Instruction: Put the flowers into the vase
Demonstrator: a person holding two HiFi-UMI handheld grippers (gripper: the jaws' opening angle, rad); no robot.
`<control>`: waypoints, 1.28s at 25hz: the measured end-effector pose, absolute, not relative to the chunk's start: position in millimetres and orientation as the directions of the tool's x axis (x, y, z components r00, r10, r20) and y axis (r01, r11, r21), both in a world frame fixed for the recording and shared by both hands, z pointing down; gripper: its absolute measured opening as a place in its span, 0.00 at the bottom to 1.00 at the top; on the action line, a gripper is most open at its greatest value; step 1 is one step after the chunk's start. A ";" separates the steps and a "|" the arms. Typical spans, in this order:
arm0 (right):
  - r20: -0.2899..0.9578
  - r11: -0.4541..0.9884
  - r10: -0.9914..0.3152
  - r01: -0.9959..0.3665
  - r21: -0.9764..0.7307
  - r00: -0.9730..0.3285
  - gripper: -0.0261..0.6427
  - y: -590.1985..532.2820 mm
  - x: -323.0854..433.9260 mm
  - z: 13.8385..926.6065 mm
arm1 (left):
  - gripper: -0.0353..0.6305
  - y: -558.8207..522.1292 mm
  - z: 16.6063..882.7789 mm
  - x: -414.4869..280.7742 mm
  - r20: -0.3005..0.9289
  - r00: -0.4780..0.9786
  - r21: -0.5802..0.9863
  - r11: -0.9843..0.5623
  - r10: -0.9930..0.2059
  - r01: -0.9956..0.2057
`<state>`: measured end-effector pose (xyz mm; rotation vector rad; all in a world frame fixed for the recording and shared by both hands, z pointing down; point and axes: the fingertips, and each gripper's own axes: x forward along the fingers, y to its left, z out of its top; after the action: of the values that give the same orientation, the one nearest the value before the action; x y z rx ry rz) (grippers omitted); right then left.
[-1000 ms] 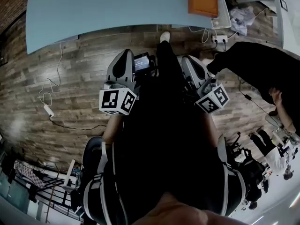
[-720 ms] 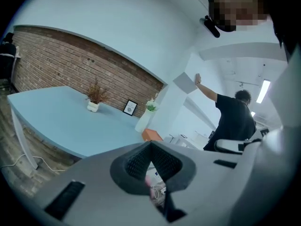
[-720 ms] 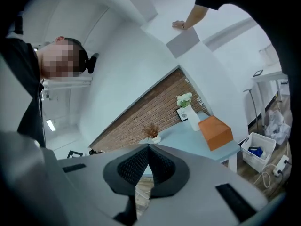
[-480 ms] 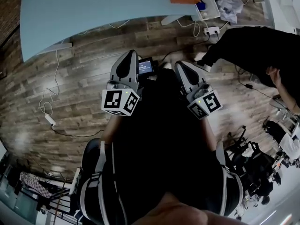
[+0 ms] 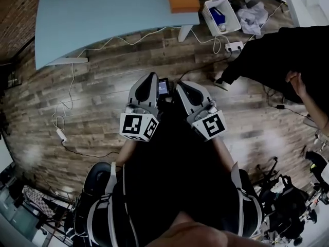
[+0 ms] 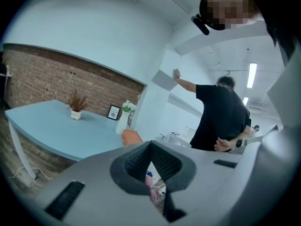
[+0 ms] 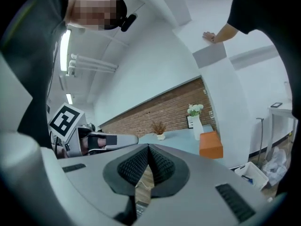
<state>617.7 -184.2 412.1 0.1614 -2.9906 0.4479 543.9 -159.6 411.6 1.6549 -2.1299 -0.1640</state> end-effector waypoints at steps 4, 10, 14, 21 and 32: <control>0.147 0.961 0.021 -0.020 -0.275 -0.989 0.06 -172.9 629.6 413.8 | 0.11 -151.6 408.6 566.1 0.292 -0.231 0.293 0.316 -0.928 -0.902; 0.147 0.966 -0.005 -0.042 -0.254 -0.989 0.06 -169.2 655.3 411.4 | 0.11 -143.9 411.7 576.0 0.275 -0.283 0.326 0.366 -0.919 -0.872; 0.151 0.961 -0.043 -0.082 -0.263 -0.988 0.06 -169.8 656.6 412.5 | 0.11 -132.0 408.2 579.9 0.260 -0.283 0.324 0.359 -0.923 -0.875; 0.153 0.971 -0.025 -0.061 -0.231 -0.988 0.06 -149.4 641.4 407.3 | 0.11 -110.1 403.6 559.0 0.238 -0.311 0.337 0.379 -0.920 -0.862; 0.163 0.974 -0.020 -0.056 -0.219 -0.986 0.06 -132.2 617.6 407.3 | 0.11 -89.5 406.5 535.9 0.227 -0.315 0.368 0.381 -0.922 -0.848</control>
<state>617.6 -132.2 407.3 0.0571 -2.9621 0.3347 535.9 -89.5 406.5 1.5329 -2.2498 -0.2530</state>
